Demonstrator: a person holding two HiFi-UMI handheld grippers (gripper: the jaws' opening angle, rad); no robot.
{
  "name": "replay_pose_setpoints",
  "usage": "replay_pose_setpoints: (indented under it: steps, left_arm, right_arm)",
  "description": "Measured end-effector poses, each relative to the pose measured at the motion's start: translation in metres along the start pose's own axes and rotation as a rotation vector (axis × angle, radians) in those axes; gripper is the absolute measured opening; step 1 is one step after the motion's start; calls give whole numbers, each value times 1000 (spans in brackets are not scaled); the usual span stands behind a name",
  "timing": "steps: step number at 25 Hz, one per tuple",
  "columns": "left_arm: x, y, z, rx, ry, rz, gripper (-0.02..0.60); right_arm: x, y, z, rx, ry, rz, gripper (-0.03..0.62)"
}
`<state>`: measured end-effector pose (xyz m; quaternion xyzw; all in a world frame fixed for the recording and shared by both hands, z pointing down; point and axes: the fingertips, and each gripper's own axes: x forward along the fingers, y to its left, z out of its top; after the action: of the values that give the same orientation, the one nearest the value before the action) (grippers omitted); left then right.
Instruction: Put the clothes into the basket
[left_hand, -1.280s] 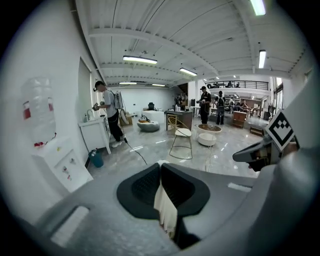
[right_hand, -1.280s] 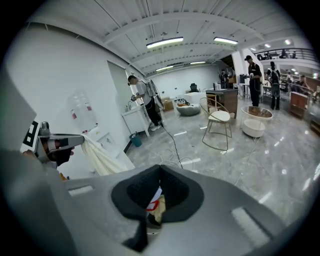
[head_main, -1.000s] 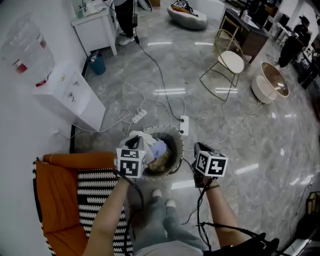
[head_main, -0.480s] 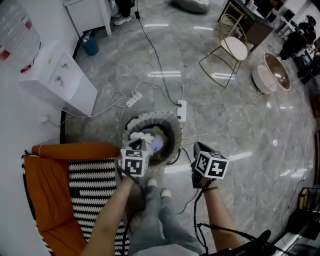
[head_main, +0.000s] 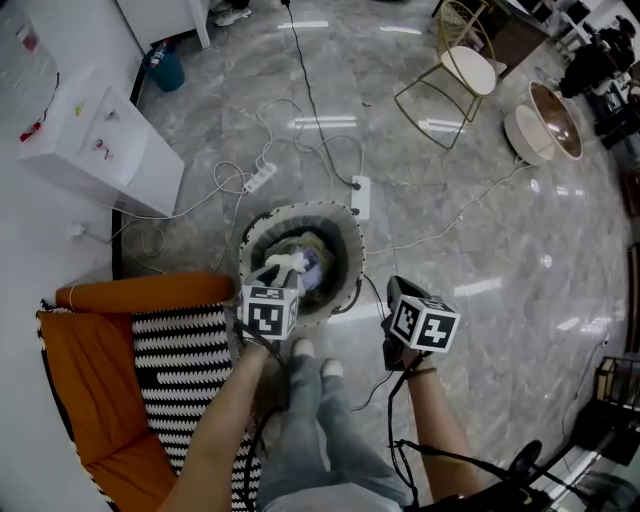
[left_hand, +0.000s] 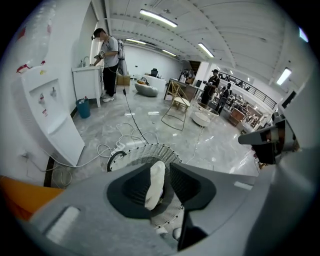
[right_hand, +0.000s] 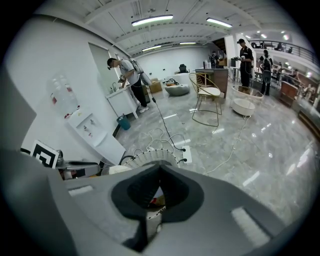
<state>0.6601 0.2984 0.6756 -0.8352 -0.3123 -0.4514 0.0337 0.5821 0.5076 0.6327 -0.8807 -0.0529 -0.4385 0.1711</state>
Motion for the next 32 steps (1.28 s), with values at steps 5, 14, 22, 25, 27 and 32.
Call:
replay_pose_setpoints:
  steps: [5, 14, 22, 25, 27, 32]
  left_arm:
    - [-12, 6, 8, -7, -21, 5, 129]
    - [-48, 19, 12, -60, -85, 74, 127]
    - [-133, 22, 20, -129, -227, 186, 93]
    - [-173, 25, 29, -131, -292, 238, 78]
    - [-202, 27, 38, -124, -343, 280, 61]
    - [-274, 25, 58, -102, -468, 382, 26]
  right_arm:
    - [-1, 0, 4, 3, -1, 1, 3]
    - [-7, 15, 16, -43, -18, 40, 3]
    - [-54, 23, 39, -105, -104, 88, 3]
    - [-78, 28, 56, -145, -154, 98, 3]
    - [-95, 34, 71, -170, -198, 106, 3]
    - [-144, 44, 106, -265, -325, 105, 3]
